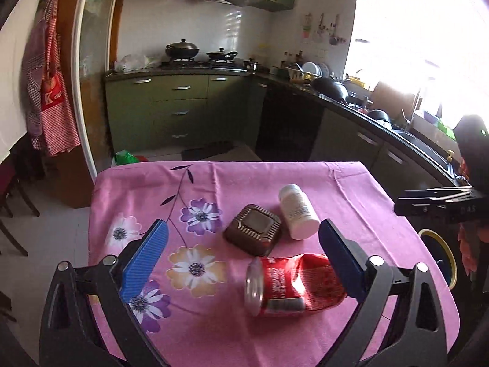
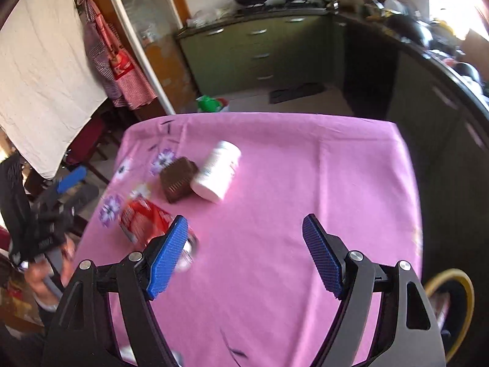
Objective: Collect trash
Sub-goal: 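Reach the right tool to the white pill bottle and grasp it, then carry the pill bottle over the bin and open the right tool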
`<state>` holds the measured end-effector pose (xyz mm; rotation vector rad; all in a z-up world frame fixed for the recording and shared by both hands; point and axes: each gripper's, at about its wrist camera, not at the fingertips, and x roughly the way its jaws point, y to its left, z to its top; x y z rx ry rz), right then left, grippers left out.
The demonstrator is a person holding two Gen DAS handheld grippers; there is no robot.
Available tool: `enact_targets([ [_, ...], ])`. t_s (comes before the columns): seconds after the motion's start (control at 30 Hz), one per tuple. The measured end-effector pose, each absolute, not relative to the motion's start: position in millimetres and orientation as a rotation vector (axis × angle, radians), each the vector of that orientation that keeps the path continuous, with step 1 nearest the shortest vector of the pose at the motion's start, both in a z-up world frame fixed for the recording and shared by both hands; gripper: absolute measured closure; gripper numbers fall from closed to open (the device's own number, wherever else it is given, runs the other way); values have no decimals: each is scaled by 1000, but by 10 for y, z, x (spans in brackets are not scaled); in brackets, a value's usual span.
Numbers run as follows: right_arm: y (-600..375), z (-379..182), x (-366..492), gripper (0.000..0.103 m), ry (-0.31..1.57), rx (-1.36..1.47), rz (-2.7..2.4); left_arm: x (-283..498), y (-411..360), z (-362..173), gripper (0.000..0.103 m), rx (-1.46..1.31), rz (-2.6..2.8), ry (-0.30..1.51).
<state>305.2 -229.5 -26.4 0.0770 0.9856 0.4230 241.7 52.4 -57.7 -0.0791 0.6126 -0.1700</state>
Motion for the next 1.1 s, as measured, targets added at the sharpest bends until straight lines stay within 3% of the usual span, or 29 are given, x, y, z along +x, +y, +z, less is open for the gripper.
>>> enact_targets([
  [0.1, -1844, -378, 3451, 26, 1042, 21, 417, 2395, 604, -584, 9, -69, -134, 606],
  [0.3, -1389, -791, 3986, 40, 1190, -10, 362, 2417, 609, -639, 8, -78, -148, 630],
  [0.43, -1309, -968, 4177, 40, 1247, 2, 321, 2435, 624, -653, 8, -107, -166, 636],
  [0.73, -1259, -1214, 4302, 48, 1311, 12, 292, 2418, 557, -660, 8, -98, -186, 637],
  [0.83, -1257, -1268, 4289, 56, 1326, 26, 304, 2418, 532, -671, 8, -95, -196, 641],
  [1.1, -1476, -1123, 4037, 56, 1270, 19, 337, 2435, 474, -721, 8, -86, -219, 658],
])
